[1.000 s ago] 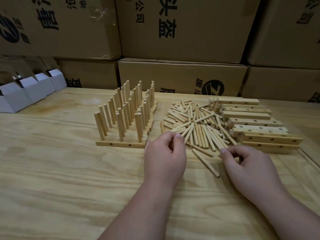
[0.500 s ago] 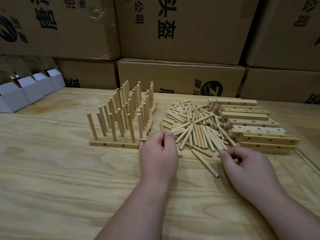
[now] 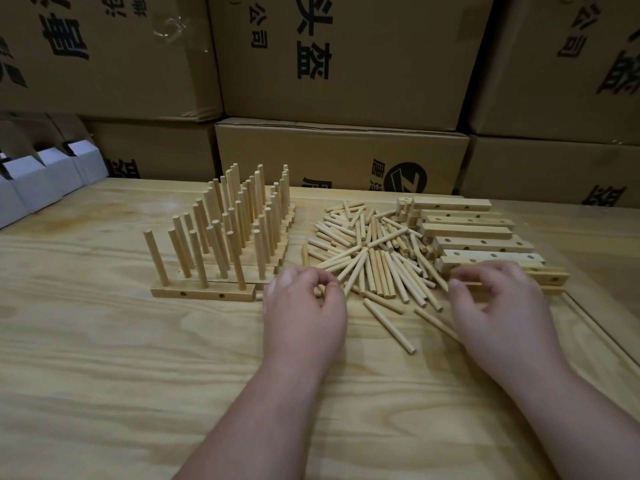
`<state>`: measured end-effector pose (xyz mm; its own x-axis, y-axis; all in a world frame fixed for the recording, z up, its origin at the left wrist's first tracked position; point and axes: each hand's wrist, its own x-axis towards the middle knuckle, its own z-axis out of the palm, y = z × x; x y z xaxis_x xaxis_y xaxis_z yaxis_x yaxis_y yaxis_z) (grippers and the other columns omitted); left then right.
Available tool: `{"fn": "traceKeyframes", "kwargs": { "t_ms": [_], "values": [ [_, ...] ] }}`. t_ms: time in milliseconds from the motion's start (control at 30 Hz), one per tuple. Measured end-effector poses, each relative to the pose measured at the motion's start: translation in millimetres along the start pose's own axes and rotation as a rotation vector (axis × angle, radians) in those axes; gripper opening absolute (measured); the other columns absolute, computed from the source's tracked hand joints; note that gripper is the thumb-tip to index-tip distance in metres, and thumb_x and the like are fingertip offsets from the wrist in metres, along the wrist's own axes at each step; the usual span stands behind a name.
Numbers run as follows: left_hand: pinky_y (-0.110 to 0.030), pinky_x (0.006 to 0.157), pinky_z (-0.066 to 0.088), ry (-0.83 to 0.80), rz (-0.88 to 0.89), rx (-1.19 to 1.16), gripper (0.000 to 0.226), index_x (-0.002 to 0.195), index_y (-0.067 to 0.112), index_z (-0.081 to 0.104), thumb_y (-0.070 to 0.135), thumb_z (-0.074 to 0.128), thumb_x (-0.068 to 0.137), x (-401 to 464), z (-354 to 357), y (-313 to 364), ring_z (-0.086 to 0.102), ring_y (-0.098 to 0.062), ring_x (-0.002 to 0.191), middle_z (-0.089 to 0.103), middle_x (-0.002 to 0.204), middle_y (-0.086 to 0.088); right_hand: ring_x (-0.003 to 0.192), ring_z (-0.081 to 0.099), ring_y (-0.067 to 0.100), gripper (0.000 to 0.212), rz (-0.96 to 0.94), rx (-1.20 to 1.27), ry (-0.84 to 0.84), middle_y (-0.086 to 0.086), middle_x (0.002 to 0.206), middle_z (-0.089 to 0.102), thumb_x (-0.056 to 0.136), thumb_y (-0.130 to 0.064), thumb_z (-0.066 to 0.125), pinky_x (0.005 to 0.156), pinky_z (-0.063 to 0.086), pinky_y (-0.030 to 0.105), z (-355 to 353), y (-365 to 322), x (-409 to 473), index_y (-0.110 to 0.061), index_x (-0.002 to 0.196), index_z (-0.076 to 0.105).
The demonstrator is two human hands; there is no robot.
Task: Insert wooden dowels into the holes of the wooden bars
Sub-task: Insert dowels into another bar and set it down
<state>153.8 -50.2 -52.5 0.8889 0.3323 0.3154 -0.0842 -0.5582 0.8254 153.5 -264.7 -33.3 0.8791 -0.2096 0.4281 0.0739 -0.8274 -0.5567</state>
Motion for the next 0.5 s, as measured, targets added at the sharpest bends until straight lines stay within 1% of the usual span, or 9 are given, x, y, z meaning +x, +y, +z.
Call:
{"fn": "traceKeyframes", "kwargs": {
  "t_ms": [33, 100, 133, 167, 200, 267, 333, 400, 500],
  "values": [
    [-0.033, 0.104, 0.037, -0.035, 0.002, 0.046, 0.013, 0.089, 0.033, 0.069, 0.029, 0.057, 0.092, 0, 1, -2, 0.045, -0.013, 0.114, 0.055, 0.103, 0.016, 0.123, 0.045, 0.019, 0.03, 0.024, -0.073, -0.005, -0.012, 0.119, 0.053, 0.091, -0.038, 0.059, 0.103, 0.04, 0.044, -3, 2, 2, -0.032, 0.119, 0.067],
    [-0.032, 0.102, 0.039, -0.085, 0.009, 0.061, 0.012, 0.09, 0.033, 0.068, 0.029, 0.057, 0.091, 1, 3, -4, 0.046, -0.012, 0.115, 0.054, 0.103, 0.018, 0.14, 0.03, 0.02, 0.049, 0.074, -0.203, -0.064, -0.006, 0.147, 0.042, 0.092, -0.041, 0.056, 0.114, 0.027, 0.049, -7, 4, 5, -0.032, 0.141, 0.052],
    [-0.031, 0.099, 0.041, -0.101, 0.015, 0.04, 0.012, 0.089, 0.033, 0.068, 0.028, 0.057, 0.091, 1, 3, -3, 0.048, -0.012, 0.114, 0.054, 0.103, 0.019, 0.146, 0.023, 0.02, 0.056, 0.091, -0.25, -0.113, -0.005, 0.156, 0.033, 0.093, -0.041, 0.055, 0.117, 0.021, 0.05, -6, 5, 5, -0.032, 0.147, 0.044],
    [-0.031, 0.096, 0.043, -0.115, 0.024, 0.016, 0.011, 0.089, 0.033, 0.068, 0.027, 0.058, 0.091, 0, 4, -3, 0.05, -0.011, 0.112, 0.054, 0.102, 0.02, 0.149, 0.017, 0.019, 0.06, 0.097, -0.28, -0.159, -0.005, 0.161, 0.027, 0.094, -0.042, 0.054, 0.118, 0.017, 0.05, -5, 6, 5, -0.032, 0.151, 0.038],
    [-0.031, 0.095, 0.045, -0.129, 0.039, -0.003, 0.011, 0.088, 0.032, 0.069, 0.027, 0.059, 0.091, 0, 4, -3, 0.052, -0.011, 0.109, 0.055, 0.102, 0.02, 0.151, 0.014, 0.018, 0.062, 0.098, -0.298, -0.19, -0.005, 0.163, 0.023, 0.094, -0.041, 0.053, 0.119, 0.014, 0.049, -3, 7, 4, -0.032, 0.153, 0.034],
    [-0.035, 0.096, 0.047, -0.16, 0.073, -0.017, 0.01, 0.087, 0.031, 0.069, 0.025, 0.061, 0.091, -1, 5, -2, 0.054, -0.011, 0.105, 0.057, 0.102, 0.019, 0.15, 0.015, 0.017, 0.06, 0.086, -0.295, -0.187, -0.005, 0.162, 0.027, 0.094, -0.039, 0.053, 0.118, 0.014, 0.049, -2, 8, 3, -0.032, 0.151, 0.038],
    [-0.038, 0.098, 0.047, -0.188, 0.087, -0.018, 0.011, 0.086, 0.033, 0.068, 0.024, 0.062, 0.091, -2, 4, -1, 0.054, -0.011, 0.106, 0.057, 0.103, 0.021, 0.147, 0.025, 0.018, 0.053, 0.063, -0.264, -0.133, -0.005, 0.156, 0.037, 0.093, -0.035, 0.056, 0.115, 0.019, 0.05, -2, 9, 4, -0.032, 0.145, 0.048],
    [-0.038, 0.099, 0.047, -0.21, 0.102, -0.035, 0.015, 0.085, 0.035, 0.068, 0.023, 0.062, 0.09, -3, 4, 0, 0.054, -0.009, 0.108, 0.057, 0.103, 0.023, 0.141, 0.032, 0.02, 0.049, 0.054, -0.264, -0.068, -0.005, 0.15, 0.045, 0.092, -0.028, 0.058, 0.111, 0.023, 0.049, -1, 11, 6, -0.032, 0.14, 0.055],
    [-0.04, 0.097, 0.048, -0.251, 0.172, -0.092, 0.014, 0.084, 0.036, 0.069, 0.024, 0.061, 0.086, -7, 4, 1, 0.056, -0.009, 0.107, 0.059, 0.103, 0.023, 0.133, 0.036, 0.023, 0.044, 0.079, -0.289, 0.014, -0.005, 0.143, 0.05, 0.09, -0.021, 0.061, 0.104, 0.026, 0.045, 0, 17, 10, -0.033, 0.133, 0.062]
  ]
}}
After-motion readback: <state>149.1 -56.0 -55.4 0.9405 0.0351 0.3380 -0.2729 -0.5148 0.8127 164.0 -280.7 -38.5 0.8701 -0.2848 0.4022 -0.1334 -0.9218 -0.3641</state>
